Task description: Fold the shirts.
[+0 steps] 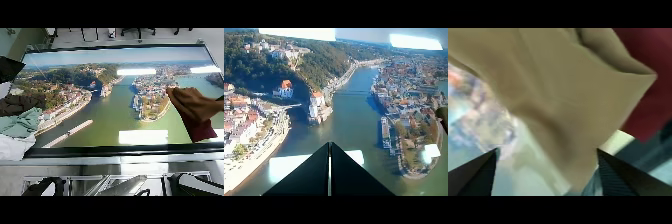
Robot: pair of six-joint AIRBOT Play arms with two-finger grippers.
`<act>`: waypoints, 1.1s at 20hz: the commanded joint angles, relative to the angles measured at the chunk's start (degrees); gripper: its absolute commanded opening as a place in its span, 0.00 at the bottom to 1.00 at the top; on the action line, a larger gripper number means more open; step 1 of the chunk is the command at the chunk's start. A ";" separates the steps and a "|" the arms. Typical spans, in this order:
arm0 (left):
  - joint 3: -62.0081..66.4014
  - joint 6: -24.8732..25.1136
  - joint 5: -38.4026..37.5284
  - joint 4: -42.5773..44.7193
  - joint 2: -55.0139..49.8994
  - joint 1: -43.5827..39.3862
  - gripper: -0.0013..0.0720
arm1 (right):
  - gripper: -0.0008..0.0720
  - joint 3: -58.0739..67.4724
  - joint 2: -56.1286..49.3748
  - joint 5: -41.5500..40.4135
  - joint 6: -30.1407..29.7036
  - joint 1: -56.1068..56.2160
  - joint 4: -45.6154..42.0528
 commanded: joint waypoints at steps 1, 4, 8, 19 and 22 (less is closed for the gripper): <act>-1.53 0.26 0.26 -0.11 0.04 -0.02 0.04 | 0.98 -2.27 0.37 -4.26 3.65 -0.04 -5.44; -3.98 0.26 -0.33 -0.13 0.04 0.00 0.04 | 0.98 -2.14 0.37 -3.65 4.92 -0.04 -4.22; -4.70 0.26 -0.79 -0.57 0.00 -0.02 0.04 | 0.92 -2.14 0.37 3.04 2.38 0.28 8.02; -23.17 -0.81 -5.22 0.11 1.27 -15.96 0.04 | 0.04 -20.96 12.55 23.85 -20.17 31.69 14.34; -39.56 -4.70 -12.98 0.09 4.52 -26.16 0.04 | 0.04 -34.05 20.81 31.93 -20.48 45.03 14.34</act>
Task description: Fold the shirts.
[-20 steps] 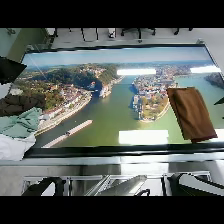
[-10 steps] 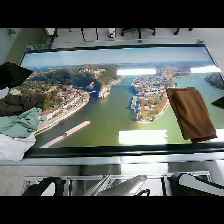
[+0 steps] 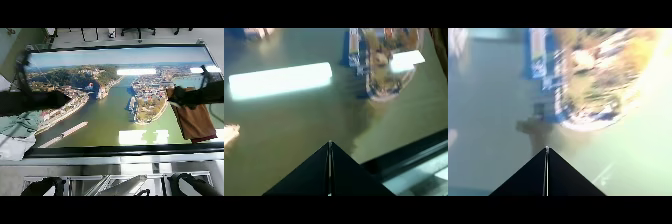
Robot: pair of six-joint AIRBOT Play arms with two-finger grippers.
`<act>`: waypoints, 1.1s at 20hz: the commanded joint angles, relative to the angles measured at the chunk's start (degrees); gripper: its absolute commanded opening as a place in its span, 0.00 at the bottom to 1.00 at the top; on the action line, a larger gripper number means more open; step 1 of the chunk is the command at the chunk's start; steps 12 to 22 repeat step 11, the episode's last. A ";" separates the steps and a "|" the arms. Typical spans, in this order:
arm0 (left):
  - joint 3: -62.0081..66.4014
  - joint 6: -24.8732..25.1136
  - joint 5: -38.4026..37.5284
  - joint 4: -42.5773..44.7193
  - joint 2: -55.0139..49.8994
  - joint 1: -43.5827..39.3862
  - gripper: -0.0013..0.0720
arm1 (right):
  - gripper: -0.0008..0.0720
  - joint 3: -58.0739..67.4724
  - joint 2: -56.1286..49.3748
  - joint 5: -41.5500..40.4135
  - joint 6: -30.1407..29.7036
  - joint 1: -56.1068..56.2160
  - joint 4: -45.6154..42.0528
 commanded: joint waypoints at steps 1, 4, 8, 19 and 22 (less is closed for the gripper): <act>-17.64 -4.50 -9.77 0.33 3.39 -11.45 0.04 | 0.04 -13.18 8.17 11.32 -2.45 14.45 -0.26; -24.06 -6.80 -14.16 0.22 5.05 -15.26 0.04 | 0.04 -14.69 9.07 11.39 -2.34 18.03 0.28; -24.85 -6.99 -15.26 0.11 5.57 -16.02 0.04 | 0.04 -14.71 8.87 5.99 -1.77 18.12 1.95; -24.83 -6.99 -15.23 0.11 5.57 -16.02 0.04 | 0.04 -14.71 8.81 5.99 -1.77 18.12 1.92; -24.83 -6.99 -15.23 0.11 5.57 -16.02 0.04 | 0.04 -14.71 8.81 5.99 -1.77 18.12 1.92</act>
